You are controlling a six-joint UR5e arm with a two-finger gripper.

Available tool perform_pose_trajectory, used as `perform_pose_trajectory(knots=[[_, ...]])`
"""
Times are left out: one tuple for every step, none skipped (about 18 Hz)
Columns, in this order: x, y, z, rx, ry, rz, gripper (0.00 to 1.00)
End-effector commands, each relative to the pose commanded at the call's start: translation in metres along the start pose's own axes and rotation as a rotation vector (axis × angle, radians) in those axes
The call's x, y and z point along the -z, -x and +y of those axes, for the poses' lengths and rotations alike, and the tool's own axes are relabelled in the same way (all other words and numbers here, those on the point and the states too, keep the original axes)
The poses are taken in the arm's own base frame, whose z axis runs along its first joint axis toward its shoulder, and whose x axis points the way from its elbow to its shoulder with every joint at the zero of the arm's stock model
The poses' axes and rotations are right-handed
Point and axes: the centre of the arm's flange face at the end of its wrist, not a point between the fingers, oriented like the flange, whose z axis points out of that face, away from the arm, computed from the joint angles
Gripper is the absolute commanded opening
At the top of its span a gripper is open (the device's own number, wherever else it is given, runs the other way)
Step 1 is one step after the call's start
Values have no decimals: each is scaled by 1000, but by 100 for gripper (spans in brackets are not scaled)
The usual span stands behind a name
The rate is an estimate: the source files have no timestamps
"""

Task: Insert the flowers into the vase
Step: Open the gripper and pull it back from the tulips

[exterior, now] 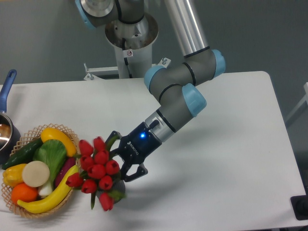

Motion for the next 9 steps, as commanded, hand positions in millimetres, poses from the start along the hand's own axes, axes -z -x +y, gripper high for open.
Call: perform_pose_trajectory(knots=[[1,0,3,5,0,-1,99],[3,0,5,11,1,-4,99],[4,-1,6,13,1,-4,99],[7,-1,6,15,0,-9,100],[10,-2,6,15,-1,-12,100],[13,-2,9,21,-1,-17,100],[16,-3,8,15,-2,-22,100],[22,-3,11,13,-4,-30,100],[25,-5,14,5,-3,-33,100]])
